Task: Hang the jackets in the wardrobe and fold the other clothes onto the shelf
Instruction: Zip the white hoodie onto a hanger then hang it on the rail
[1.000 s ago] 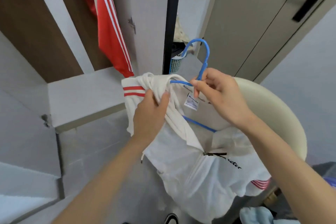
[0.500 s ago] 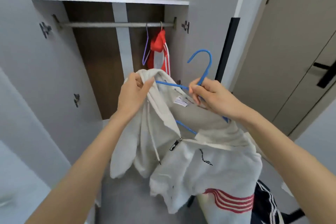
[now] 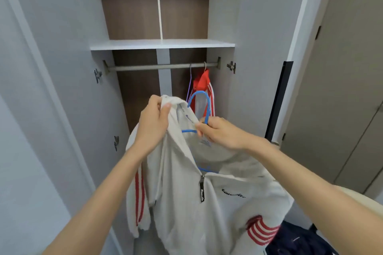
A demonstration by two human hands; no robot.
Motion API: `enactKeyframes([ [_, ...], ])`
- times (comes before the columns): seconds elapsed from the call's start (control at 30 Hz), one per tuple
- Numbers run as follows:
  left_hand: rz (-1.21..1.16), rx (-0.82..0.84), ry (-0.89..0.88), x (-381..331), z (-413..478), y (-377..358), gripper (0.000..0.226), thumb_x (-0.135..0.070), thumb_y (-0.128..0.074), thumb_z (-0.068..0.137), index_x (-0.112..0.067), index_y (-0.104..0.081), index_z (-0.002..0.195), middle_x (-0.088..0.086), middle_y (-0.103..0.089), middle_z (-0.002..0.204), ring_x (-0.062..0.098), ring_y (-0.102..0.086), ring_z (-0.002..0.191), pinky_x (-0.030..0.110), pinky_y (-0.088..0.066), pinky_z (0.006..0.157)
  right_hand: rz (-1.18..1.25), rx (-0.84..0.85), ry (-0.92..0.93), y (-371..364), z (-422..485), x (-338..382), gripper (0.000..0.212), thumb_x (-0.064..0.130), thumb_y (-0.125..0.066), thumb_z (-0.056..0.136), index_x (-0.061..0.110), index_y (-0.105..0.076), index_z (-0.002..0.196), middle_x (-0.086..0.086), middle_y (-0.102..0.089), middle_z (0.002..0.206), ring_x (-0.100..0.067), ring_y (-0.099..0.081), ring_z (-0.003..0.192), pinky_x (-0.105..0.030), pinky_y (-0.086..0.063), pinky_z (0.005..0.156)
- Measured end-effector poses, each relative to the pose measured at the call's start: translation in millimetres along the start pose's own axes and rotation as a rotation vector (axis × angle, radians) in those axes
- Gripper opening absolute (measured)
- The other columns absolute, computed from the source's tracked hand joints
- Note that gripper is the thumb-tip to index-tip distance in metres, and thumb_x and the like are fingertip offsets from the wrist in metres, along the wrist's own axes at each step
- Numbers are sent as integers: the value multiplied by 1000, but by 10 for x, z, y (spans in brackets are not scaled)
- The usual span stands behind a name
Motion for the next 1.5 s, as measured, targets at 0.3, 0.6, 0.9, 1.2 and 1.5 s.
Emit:
enactKeyframes([
  [0.3,61,49,180,501,203,455,35,-45,-56,92,-15,-53,75,3,-59,69,16,-52,63,29,-40,59,5,-395,0,424,180,250,37,34,-40,101,24,-55,69,10,-49,56,-6,-44,52,-29,-40,63],
  [0.6,267,-112,6,426,149,594,28,-39,-64,86,-14,-54,96,2,-49,102,17,-45,96,31,-37,82,214,-269,15,346,343,290,36,26,-42,102,16,-51,68,13,-39,46,-2,-35,41,-12,-36,53],
  [0.9,638,385,-273,83,313,-125,25,-32,-35,103,-18,-46,86,0,-53,76,21,-50,75,34,-37,68,291,-59,137,313,658,286,14,28,-50,100,17,-53,91,9,-59,56,-3,-44,46,-14,-40,50],
  [1.2,807,228,-227,243,1084,-393,23,-34,-37,102,-19,-44,86,-2,-55,80,17,-51,72,29,-35,68,-45,19,21,709,1078,-908,29,53,-55,89,25,-57,79,14,-49,65,-4,-41,57,-15,-34,58],
  [1.5,973,104,-199,538,1990,-738,33,-42,-44,98,-20,-65,113,-1,-46,114,19,-35,110,28,-28,87,261,12,218,752,1852,-998,22,27,-47,101,13,-60,88,-6,-53,82,-6,-46,73,-21,-37,70],
])
Point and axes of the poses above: each hand's wrist, its own z-axis towards the middle knuckle, its own y-axis out of the back of the hand, x = y × z, the point moved 7 cm from there along z, towards the middle knuckle
